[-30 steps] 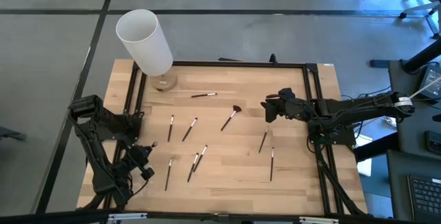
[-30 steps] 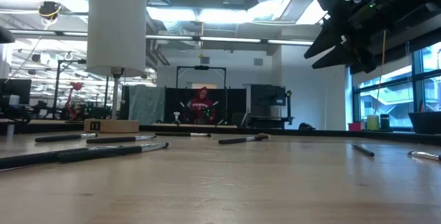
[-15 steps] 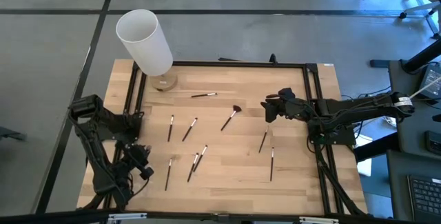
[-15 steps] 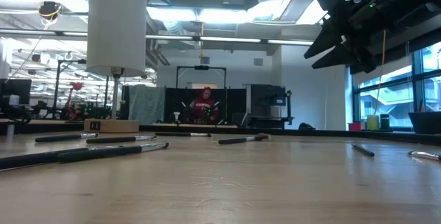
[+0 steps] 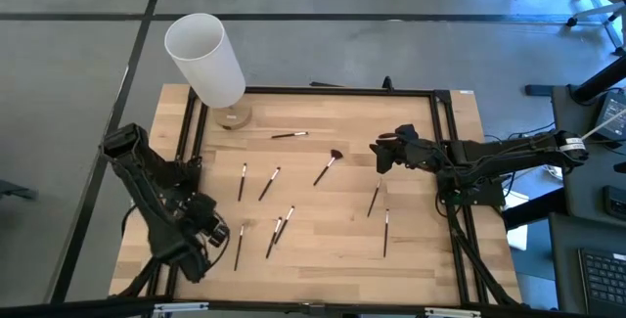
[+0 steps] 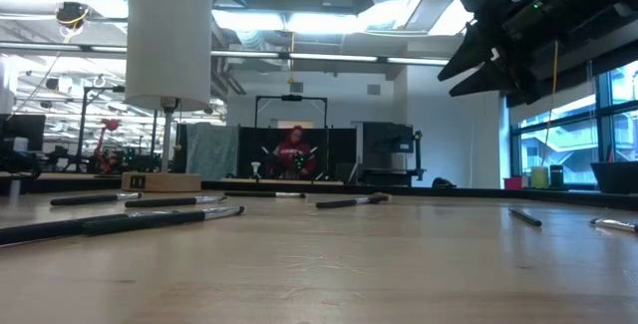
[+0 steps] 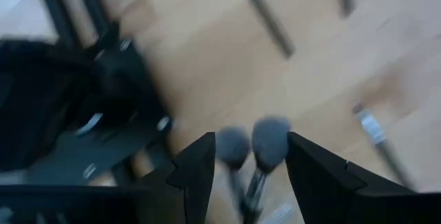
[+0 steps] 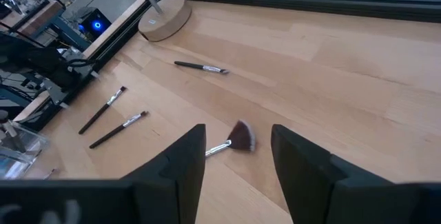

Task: Pick & Place Makeup Supplies
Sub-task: Put the makeup brush into the transparent organizer

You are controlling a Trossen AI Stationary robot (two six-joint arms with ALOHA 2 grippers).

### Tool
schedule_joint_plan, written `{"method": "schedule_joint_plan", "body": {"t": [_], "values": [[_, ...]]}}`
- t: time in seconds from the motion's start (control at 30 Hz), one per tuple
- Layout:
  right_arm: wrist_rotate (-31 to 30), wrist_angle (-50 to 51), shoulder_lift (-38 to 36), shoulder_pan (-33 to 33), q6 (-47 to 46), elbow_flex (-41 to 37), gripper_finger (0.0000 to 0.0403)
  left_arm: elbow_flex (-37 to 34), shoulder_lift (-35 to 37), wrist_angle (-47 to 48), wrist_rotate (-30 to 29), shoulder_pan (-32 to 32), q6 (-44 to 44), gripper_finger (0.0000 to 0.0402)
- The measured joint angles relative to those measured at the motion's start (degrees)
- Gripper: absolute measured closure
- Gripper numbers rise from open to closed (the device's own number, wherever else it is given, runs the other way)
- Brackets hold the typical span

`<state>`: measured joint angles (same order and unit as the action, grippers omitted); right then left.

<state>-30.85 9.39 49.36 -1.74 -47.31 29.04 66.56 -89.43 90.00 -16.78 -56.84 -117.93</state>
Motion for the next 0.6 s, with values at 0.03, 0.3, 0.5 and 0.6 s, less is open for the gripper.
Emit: {"method": "schedule_joint_plan", "body": {"t": [0.03, 0.3, 0.5, 0.6], "values": [[0.01, 0.0, 0.0, 0.0, 0.07, 0.0, 0.0237, -0.12, 0.0, 0.0, 2.56, 0.83, 1.11, 0.0233], [0.0, -0.02, 0.0, 0.0, 0.85, 0.0, 0.0237, -0.6, 0.0, 0.01, 12.65, 3.0, 4.55, 0.0233], [0.02, -0.27, 0.0, 0.0, 0.85, 0.0, 0.0237, -0.62, 0.0, 0.02, 18.45, 2.7, 2.95, 0.0233], [0.02, -0.35, 0.0, 0.0, 0.85, 0.0, 0.0237, -0.63, 0.0, 0.01, 19.52, 1.76, 0.04, 0.0233]]}}
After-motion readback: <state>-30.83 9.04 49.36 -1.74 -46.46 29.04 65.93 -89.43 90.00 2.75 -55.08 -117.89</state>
